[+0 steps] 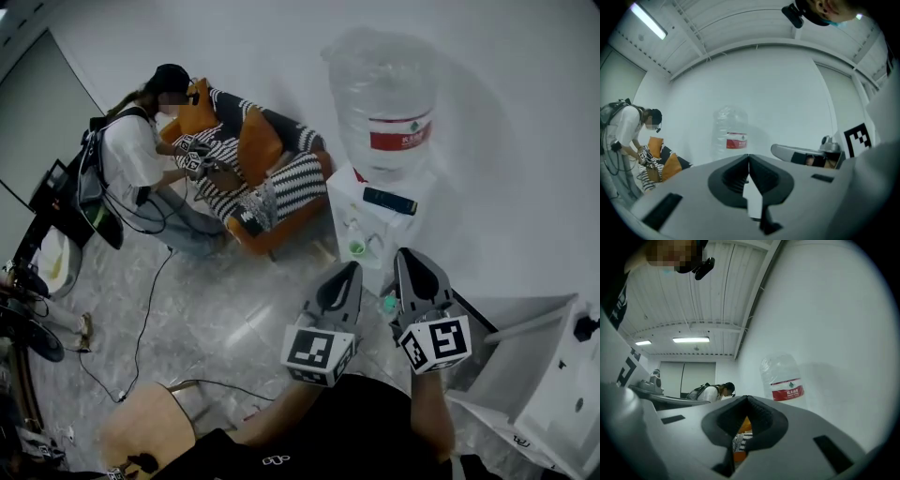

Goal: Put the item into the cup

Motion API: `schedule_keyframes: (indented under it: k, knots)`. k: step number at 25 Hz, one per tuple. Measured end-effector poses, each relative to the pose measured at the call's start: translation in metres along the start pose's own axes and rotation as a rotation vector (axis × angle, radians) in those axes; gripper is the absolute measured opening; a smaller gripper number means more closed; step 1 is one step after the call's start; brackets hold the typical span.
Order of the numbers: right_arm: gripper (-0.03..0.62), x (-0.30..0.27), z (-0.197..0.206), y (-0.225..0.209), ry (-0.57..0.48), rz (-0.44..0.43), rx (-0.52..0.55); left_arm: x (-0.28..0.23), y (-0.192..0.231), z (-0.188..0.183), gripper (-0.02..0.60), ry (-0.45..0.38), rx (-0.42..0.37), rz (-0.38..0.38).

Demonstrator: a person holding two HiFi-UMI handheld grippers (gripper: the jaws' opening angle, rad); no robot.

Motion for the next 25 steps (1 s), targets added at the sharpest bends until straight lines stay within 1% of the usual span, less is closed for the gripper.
schedule_keyframes:
  k: [2,5,7,9,12,18,25]
  knots:
    - [0.011,-0.004,0.004,0.007,0.006,-0.023,0.010,0.004,0.006,0.000,0.012,-0.016,-0.008,-0.031]
    - [0.010,-0.009,0.009,0.019,0.019,-0.065,0.002,0.011,0.013,0.006,0.012,0.003,-0.002,-0.032]
    - [0.010,-0.011,0.008,0.024,0.021,-0.103,0.003,0.015,0.015,0.009,0.012,0.004,0.018,-0.034]
    - [0.010,-0.013,0.008,0.029,0.038,-0.122,0.017,0.017,0.016,0.012,0.012,-0.003,0.041,-0.042]
    - [0.011,-0.013,0.011,0.033,0.054,-0.128,0.018,0.021,0.017,0.016,0.012,0.000,0.052,-0.045]
    - [0.010,-0.011,0.010,0.037,0.062,-0.133,0.032,0.027,0.013,0.017,0.012,0.000,0.046,-0.034]
    - [0.010,-0.005,0.009,0.036,0.072,-0.125,0.043,0.028,0.008,0.019,0.012,-0.012,0.053,-0.029]
Point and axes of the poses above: the fingertips, and each gripper's own axes: x backward along the fingers, y to its left, z out of its underside, the point moved 10 cm from there along x, backward along the fingers, and after that the axes turned 12 degrees about -z, right-handed, at the moved point
